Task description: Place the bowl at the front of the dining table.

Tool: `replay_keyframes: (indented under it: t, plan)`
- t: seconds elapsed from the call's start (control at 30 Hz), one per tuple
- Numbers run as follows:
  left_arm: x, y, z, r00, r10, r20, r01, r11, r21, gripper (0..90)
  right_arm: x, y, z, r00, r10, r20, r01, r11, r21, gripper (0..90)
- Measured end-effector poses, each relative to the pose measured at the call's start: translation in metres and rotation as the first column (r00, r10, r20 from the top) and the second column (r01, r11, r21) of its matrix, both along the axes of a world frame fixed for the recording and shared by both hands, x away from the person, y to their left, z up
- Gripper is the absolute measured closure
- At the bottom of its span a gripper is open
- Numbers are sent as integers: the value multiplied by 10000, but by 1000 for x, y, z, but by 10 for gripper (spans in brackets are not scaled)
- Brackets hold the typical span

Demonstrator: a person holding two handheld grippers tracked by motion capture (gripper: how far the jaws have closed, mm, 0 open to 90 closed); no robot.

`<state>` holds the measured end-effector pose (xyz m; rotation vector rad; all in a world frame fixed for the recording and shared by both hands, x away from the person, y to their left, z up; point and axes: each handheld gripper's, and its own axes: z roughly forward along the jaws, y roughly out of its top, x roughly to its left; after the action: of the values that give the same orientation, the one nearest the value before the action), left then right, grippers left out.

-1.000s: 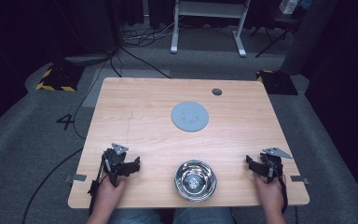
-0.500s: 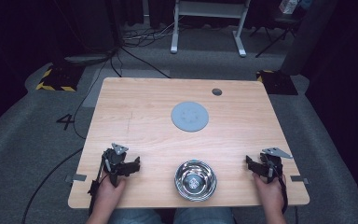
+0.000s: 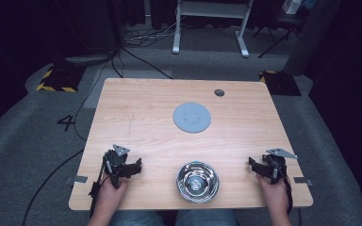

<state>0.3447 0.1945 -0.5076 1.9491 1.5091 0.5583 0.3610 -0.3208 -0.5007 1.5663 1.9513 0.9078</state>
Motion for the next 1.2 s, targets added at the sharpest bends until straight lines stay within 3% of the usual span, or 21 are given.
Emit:
replay_keyframes:
  t: [0.57,1.2]
  plan:
    - [-1,0,0,10000,-12,6,12,10000,3,136,-8,26,43,9934,1115,251,-1114,9938,-65,363]
    - [-1,0,0,10000,-35,-3,35,10000,-24,136,-10,77,71,9687,2479,86,-2481,9681,352,355]
